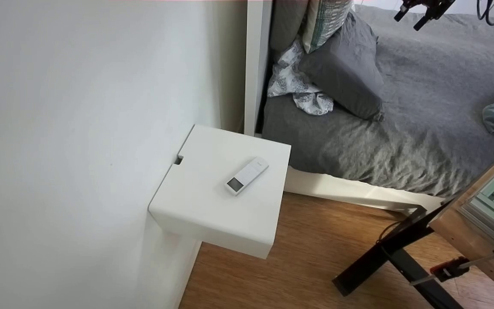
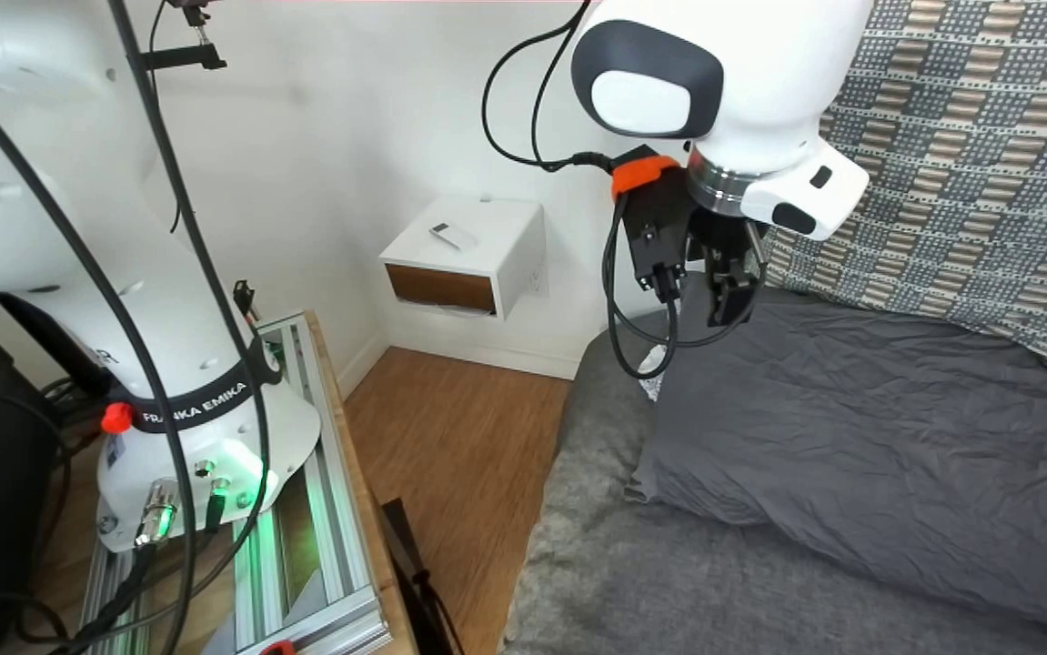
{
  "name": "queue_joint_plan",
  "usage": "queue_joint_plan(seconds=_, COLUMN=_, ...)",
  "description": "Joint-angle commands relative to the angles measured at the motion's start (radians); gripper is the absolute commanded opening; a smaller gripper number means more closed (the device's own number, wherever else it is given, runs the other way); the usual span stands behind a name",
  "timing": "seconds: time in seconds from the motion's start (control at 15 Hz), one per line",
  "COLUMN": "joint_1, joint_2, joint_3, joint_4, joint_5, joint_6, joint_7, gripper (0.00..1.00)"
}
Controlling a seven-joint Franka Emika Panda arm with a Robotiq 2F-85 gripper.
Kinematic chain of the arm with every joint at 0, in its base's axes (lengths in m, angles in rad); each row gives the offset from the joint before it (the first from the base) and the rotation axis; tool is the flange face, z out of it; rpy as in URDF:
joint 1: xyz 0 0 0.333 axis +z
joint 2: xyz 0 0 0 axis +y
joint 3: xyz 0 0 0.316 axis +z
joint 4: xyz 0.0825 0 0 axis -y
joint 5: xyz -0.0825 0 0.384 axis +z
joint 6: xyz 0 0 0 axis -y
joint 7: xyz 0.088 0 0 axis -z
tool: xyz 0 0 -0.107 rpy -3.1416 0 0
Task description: Move the grey pillow forwards
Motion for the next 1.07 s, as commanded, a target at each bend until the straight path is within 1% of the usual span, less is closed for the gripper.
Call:
queue_joint_plan(seconds=0.0, joint_1=-0.086, joint_2=0.06, joint_3=0.067, joint_4=0.049, joint_5=0.013, joint_6=-0.017, joint_7=-0.004, gripper=1.0)
queue_joint_plan(seconds=0.33, joint_1=-0.237, joint_2=0.229, joint_3=0.124, joint_4=0.172, joint_5=0.122, joint_6=-0.037, joint_7=-0.063, gripper=1.0)
queue_joint_plan(seconds=0.53, joint_1=-0.32, joint_2=0.328, joint_3=0.171, joint_4=0.257, joint_5=0.206, joint_6=-0.017, joint_7=-0.155, gripper=1.0)
queue_joint_plan(seconds=0.6, joint_1=-0.338, joint_2=0.363, joint_3=0.181, joint_4=0.286, joint_5=0.229, joint_6=-0.001, joint_7=-0.186, gripper=1.0)
queue_joint_plan(seconds=0.73, joint_1=-0.37, joint_2=0.425, joint_3=0.194, joint_4=0.344, joint_5=0.261, joint_6=-0.005, joint_7=-0.231, gripper=1.0)
queue_joint_plan(seconds=0.87, joint_1=-0.393, joint_2=0.489, joint_3=0.198, joint_4=0.407, joint_5=0.284, joint_6=-0.037, joint_7=-0.233, gripper=1.0)
queue_joint_plan(seconds=1.0, joint_1=-0.411, joint_2=0.559, joint_3=0.204, joint_4=0.474, joint_5=0.31, joint_6=-0.042, joint_7=-0.232, gripper=1.0)
